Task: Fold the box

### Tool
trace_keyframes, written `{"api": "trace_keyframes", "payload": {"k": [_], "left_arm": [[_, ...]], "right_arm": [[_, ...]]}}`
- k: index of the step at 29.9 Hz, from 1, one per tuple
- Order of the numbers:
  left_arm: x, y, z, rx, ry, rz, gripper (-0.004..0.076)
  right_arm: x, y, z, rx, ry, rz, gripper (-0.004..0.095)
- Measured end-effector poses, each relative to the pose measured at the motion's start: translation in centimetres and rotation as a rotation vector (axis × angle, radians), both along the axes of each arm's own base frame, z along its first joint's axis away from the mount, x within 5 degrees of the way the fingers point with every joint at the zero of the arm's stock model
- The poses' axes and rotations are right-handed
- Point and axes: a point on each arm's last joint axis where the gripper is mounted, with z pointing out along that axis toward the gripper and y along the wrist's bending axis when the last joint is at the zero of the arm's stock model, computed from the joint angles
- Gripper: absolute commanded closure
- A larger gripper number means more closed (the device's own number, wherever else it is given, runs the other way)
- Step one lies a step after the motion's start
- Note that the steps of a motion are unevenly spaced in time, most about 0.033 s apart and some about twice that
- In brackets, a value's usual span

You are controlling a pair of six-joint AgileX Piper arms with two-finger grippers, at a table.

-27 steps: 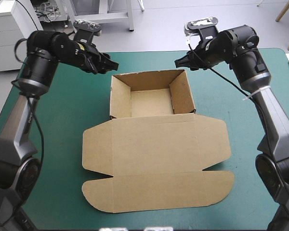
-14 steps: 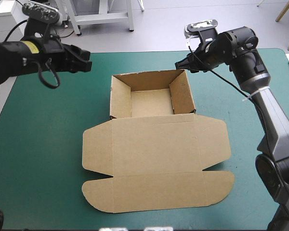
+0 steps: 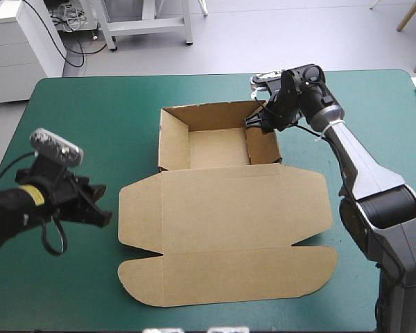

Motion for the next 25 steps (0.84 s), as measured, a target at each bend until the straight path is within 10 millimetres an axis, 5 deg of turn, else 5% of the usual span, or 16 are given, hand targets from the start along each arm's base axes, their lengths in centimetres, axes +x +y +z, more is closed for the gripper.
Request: {"api": "trace_keyframes", "payload": {"k": [6,11,15,21,25], "left_arm": [[-4.0,1.4,-7.3,-0.013,-0.044,0.018,0.0733],[-6.4,2.2,-11.8,-0.056,-0.083,0.052,0.0731],[-7.5,2.6,-13.3,-0.108,-0.121,0.086,0.0731],[-8.3,2.8,-14.3,-0.152,-0.150,0.112,0.0731],[-8.3,2.9,-14.4,-0.160,-0.157,0.116,0.0731]], "right_arm": [[1.3,0.4,-3.4,-0.021,0.066,0.000,0.0514],[1.6,0.6,-4.3,-0.026,0.079,0.000,0.0661],[1.7,0.5,-4.5,-0.040,0.079,-0.001,0.0923],[2.2,-0.3,-4.6,-0.054,0.064,-0.033,0.0930],[3.1,-3.8,-4.7,-0.052,0.075,-0.100,0.0930]]}}
